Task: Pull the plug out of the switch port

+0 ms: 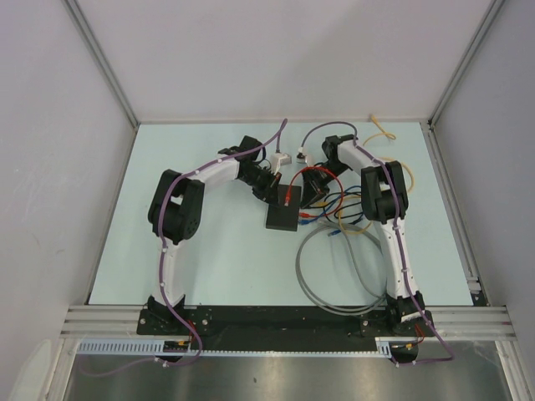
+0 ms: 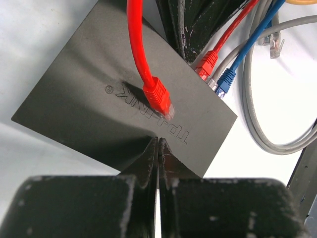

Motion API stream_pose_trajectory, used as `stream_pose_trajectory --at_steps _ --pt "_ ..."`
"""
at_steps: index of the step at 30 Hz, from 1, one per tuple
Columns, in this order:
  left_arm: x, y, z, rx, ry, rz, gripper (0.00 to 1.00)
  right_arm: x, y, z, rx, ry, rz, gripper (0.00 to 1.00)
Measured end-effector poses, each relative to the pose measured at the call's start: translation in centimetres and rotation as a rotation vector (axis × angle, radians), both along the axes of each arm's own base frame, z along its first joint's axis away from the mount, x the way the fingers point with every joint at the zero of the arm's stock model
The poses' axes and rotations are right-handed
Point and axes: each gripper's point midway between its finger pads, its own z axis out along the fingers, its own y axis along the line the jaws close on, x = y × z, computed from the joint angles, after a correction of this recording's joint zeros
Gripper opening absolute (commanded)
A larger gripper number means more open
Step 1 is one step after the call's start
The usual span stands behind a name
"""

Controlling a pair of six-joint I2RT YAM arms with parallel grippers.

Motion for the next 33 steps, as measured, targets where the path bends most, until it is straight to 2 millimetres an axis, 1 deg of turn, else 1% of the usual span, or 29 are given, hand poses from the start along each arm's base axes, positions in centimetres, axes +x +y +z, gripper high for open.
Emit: stream_pose_trajectory --at_steps 7,13,19,24,30,33 --pt "0.0 0.0 0.0 0.000 0.000 0.000 0.00 0.0 0.0 0.0 0.008 0.019 0.018 0.00" --pt "0.0 0.0 0.0 0.000 0.004 0.004 0.00 -0.4 0.0 0.0 0.053 0.002 0.029 0.00" --pt "0.0 -0.1 0.0 -0.001 0.002 0.003 0.00 -0.3 -0.1 0.1 0.062 -0.018 0.042 0.00" --pt "0.1 -0.1 0.0 -0.002 -0.001 0.003 0.00 0.3 -0.5 0.2 0.019 -0.030 0.061 0.00" --pt "0.0 -0.3 0.0 -0.001 -0.004 0.000 0.00 0.2 -0.7 0.2 0.014 -0.021 0.073 0.00" --pt "-0.1 -0.4 0.0 0.000 -0.005 -0.003 0.00 0.1 -1.3 -0.1 0.014 -0.017 0.074 0.00"
